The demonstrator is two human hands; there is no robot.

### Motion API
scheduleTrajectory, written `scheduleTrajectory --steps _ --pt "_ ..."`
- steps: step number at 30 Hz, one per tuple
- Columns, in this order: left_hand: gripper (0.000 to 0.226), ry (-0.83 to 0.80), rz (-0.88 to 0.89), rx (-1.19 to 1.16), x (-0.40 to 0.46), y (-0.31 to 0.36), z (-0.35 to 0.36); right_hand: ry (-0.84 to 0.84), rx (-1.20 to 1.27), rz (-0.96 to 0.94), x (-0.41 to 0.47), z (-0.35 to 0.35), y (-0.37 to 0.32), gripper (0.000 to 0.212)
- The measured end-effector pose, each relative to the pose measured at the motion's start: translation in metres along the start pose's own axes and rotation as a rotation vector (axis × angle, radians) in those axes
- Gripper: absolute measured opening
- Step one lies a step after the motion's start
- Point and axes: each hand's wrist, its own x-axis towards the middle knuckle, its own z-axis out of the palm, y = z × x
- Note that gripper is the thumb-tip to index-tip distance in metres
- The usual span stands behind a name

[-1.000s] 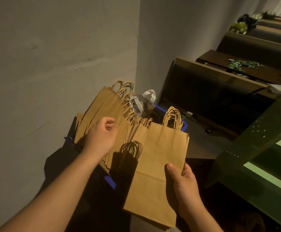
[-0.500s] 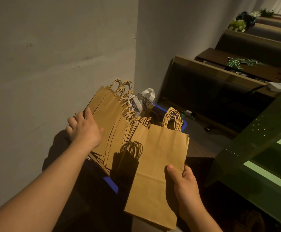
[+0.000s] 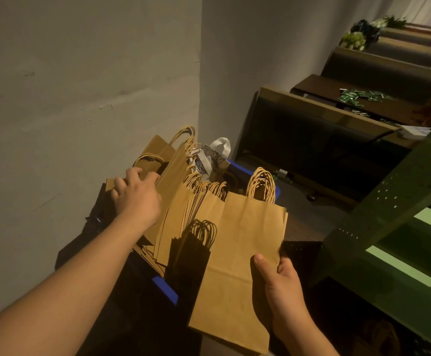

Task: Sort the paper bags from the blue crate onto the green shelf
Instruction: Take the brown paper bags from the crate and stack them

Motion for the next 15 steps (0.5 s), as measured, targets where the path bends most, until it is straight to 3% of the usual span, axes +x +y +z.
scheduleTrajectory --steps 11,15 --pt "0.032 -0.162 0.078 -0.296 -0.014 0.005 -0.026 -0.020 0.109 0.036 0.005 -0.011 -0.007 0.028" --pt "0.046 -0.204 0.094 -0.551 -0.042 0.018 -0.040 -0.053 0.191 0.008 0.005 -0.012 -0.018 0.027"
